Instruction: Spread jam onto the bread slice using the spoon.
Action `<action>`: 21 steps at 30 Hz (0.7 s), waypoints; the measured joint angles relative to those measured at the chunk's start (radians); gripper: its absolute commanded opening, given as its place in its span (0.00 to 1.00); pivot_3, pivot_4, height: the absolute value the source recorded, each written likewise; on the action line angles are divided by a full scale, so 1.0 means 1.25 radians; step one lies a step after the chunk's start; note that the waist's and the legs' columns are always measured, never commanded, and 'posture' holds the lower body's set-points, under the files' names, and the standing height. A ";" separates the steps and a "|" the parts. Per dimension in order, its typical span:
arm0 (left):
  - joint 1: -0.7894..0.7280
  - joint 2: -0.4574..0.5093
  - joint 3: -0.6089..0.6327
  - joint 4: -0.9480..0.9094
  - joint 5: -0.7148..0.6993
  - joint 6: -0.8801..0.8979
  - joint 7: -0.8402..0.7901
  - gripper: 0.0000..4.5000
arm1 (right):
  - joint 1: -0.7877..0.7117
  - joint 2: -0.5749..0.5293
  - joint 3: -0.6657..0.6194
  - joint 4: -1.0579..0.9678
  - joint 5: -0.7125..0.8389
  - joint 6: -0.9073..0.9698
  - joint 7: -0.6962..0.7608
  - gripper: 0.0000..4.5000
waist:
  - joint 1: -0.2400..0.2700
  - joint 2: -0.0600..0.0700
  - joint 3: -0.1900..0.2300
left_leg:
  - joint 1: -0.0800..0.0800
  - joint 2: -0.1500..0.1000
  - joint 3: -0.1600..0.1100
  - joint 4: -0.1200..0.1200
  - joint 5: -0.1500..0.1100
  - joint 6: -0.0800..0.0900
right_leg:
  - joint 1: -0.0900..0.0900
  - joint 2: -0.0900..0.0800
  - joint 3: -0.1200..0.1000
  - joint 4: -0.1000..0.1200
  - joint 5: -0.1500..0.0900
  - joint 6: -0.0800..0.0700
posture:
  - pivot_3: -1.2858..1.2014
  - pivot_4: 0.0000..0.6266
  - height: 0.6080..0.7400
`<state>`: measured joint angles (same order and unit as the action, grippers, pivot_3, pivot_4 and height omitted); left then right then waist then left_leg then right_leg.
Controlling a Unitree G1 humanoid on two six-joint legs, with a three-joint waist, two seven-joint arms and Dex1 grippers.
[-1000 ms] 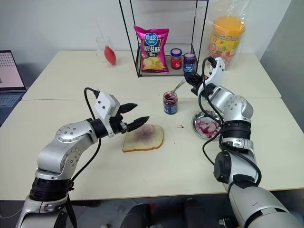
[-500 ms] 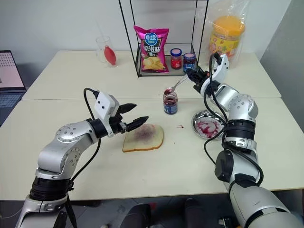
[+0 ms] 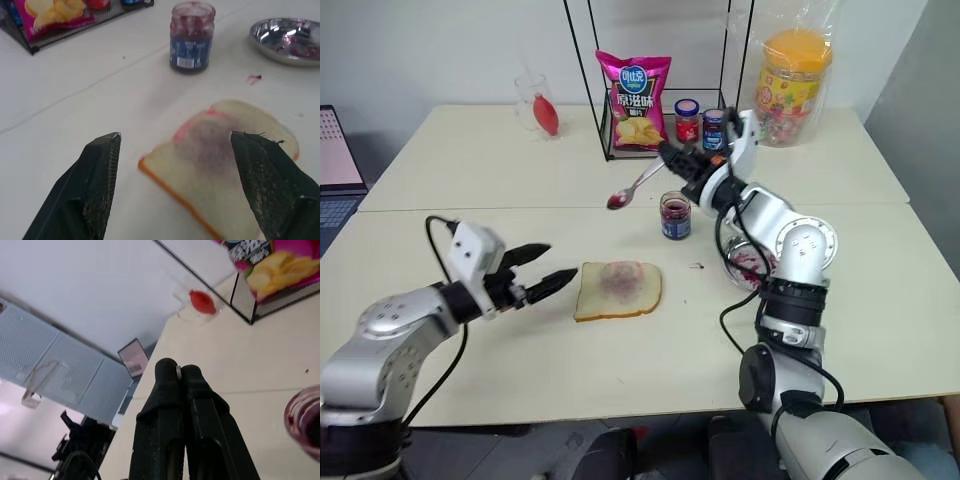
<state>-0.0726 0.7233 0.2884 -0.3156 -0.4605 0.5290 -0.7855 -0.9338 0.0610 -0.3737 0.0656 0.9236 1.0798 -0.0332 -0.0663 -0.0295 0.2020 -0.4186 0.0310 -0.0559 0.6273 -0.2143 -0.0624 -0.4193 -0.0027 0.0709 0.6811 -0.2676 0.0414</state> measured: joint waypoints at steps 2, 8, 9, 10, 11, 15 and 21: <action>0.051 0.007 0.024 -0.005 -0.003 -0.019 -0.020 0.81 | 0.021 0.017 0.029 0.000 -0.010 -0.018 0.008 0.02 | 0.004 0.000 0.000 | 0.000 0.000 -0.001 0.000 0.000 0.000 | 0.000 0.000 -0.001 0.000 0.000 0.000 | 0.52 0.24 1.00; 0.144 0.014 0.035 -0.005 0.019 -0.080 -0.050 0.81 | 0.085 0.027 0.138 0.006 -0.069 -0.057 0.074 0.02 | 0.006 -0.001 -0.001 | 0.000 0.000 0.000 0.000 0.000 0.000 | 0.000 0.000 0.000 0.000 0.000 0.000 | 0.52 0.24 1.00; 0.145 0.014 0.034 -0.005 0.019 -0.083 -0.050 0.81 | 0.099 0.019 0.162 0.006 -0.082 -0.061 0.090 0.02 | 0.007 -0.001 -0.001 | 0.000 0.000 0.000 0.000 0.000 0.000 | 0.000 0.000 0.000 0.000 0.000 0.000 | 0.52 0.24 1.00; 0.145 0.014 0.034 -0.008 0.019 -0.087 -0.049 0.81 | 0.112 0.013 0.184 0.006 -0.097 -0.064 0.105 0.02 | 0.007 -0.001 -0.001 | 0.000 0.000 0.000 0.000 0.000 0.000 | 0.000 0.000 0.000 0.000 0.000 0.000 | 0.52 0.24 1.00; 0.145 0.014 0.033 -0.010 0.019 -0.091 -0.049 0.81 | 0.124 0.008 0.200 0.006 -0.106 -0.068 0.116 0.02 | 0.007 -0.001 -0.001 | 0.000 0.000 0.001 0.000 0.000 0.000 | 0.000 0.000 0.000 0.000 0.000 0.000 | 0.52 0.24 1.00; 0.146 0.013 0.018 -0.021 0.019 -0.100 -0.049 0.81 | 0.149 -0.015 0.232 0.004 -0.146 -0.091 0.142 0.02 | 0.007 -0.001 -0.001 | 0.000 0.000 0.001 0.000 0.000 0.000 | 0.000 0.000 0.000 0.000 0.000 0.000 | 0.52 0.24 1.00; 0.141 0.012 -0.017 -0.025 0.020 -0.102 -0.050 0.81 | 0.193 -0.044 0.276 -0.026 -0.199 -0.125 0.169 0.02 | 0.006 -0.001 -0.001 | 0.000 0.000 0.001 0.000 0.000 0.000 | 0.000 0.000 0.000 0.000 0.000 0.000 | 0.52 0.24 1.00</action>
<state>0.1036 0.7380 0.2668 -0.3471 -0.4358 0.4017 -0.8475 -0.6923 0.0062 -0.0282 0.0335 0.6748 0.9241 0.1777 -0.0583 -0.0308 0.2012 -0.4186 0.0316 -0.0552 0.6276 -0.2143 -0.0625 -0.4196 -0.0022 0.0713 0.6807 -0.2677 0.0414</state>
